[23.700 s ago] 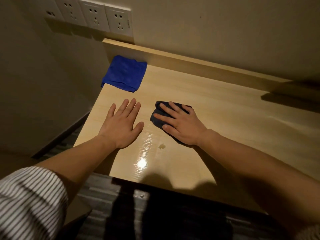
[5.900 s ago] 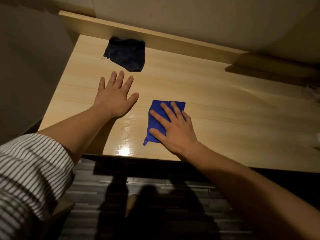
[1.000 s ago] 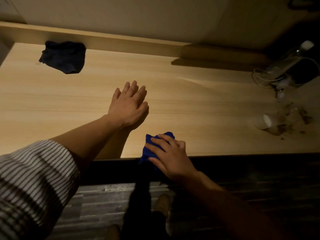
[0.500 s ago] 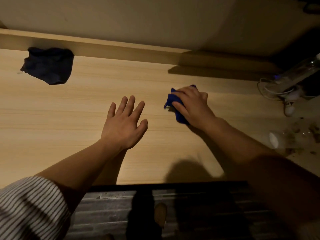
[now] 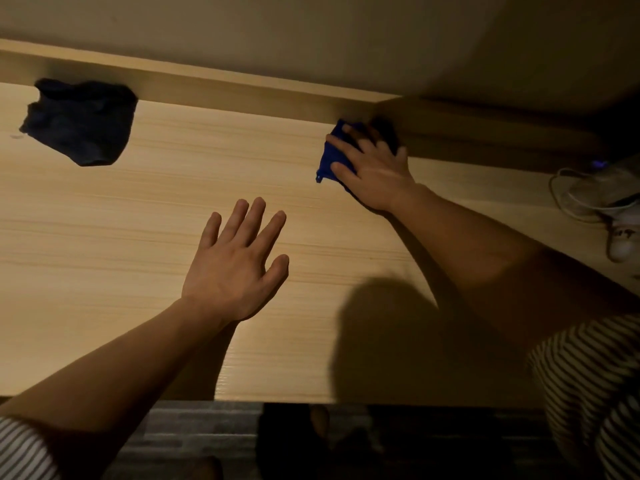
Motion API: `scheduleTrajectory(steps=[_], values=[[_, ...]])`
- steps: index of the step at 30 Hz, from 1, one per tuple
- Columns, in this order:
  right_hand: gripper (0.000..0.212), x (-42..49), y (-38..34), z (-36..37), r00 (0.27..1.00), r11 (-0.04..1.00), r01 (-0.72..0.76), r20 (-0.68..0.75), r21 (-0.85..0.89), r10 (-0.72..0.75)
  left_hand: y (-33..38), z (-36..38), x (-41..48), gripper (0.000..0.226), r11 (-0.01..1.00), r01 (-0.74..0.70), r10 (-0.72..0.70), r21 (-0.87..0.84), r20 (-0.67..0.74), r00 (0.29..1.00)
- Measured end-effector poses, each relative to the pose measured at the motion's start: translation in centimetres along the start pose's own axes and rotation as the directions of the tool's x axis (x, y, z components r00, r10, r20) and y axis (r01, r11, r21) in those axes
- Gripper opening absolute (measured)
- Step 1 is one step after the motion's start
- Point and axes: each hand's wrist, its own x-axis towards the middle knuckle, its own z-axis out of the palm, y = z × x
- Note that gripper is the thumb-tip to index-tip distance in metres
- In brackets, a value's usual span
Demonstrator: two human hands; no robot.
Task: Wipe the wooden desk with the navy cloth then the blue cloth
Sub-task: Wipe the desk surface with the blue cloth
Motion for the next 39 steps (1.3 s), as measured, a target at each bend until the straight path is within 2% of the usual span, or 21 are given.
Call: scheduleTrajectory(steps=[13,22,29,32,34,36,37,38,39], values=[[0.058,-14.6,-4.5,2.8,0.997,0.997,0.078,-0.016,0.006,-0.077,-0.2,0.1,0.1,0.071,1.0,-0.01,0.01,-0.001,0.013,1.0],[0.059,-25.0,-8.6,4.9,0.996,0.995,0.08,0.026,0.051,-0.082,-0.2,-0.4,0.1,0.073,1.0,-0.021,0.021,0.007,0.032,0.999],[0.057,-29.9,-11.2,5.8,0.998,0.992,0.066,-0.015,0.108,-0.064,-0.6,-0.6,0.3,0.075,0.999,-0.052,0.052,0.0,0.056,0.997],[0.052,-31.8,-12.7,6.0,0.998,0.986,0.035,-0.06,0.165,-0.025,-0.1,-1.7,-0.7,0.073,0.995,-0.059,0.064,-0.079,0.062,0.996],[0.048,-33.0,-13.8,5.8,0.999,0.972,-0.007,-0.029,0.233,0.014,1.2,-2.5,-3.7,0.063,0.971,-0.06,0.065,-0.231,0.012,0.998],[0.044,-33.6,-14.8,4.8,0.998,0.947,-0.06,0.036,0.317,0.051,2.8,-3.0,-7.9,0.043,0.889,0.0,0.007,-0.457,0.014,1.0],[0.044,-33.6,-15.3,4.0,0.998,0.935,-0.053,0.043,0.351,0.041,3.9,-3.4,-9.9,0.035,0.786,0.104,-0.07,-0.609,0.078,0.994],[0.045,-33.5,-15.9,2.9,1.0,0.93,-0.019,0.03,0.366,0.009,4.9,-4.0,-11.7,0.035,0.601,0.252,-0.149,-0.758,0.203,0.968],[0.048,-33.0,-16.7,1.7,0.999,0.932,0.033,0.003,0.361,-0.036,5.8,-4.8,-13.3,0.043,0.341,0.398,-0.174,-0.851,0.359,0.917]])
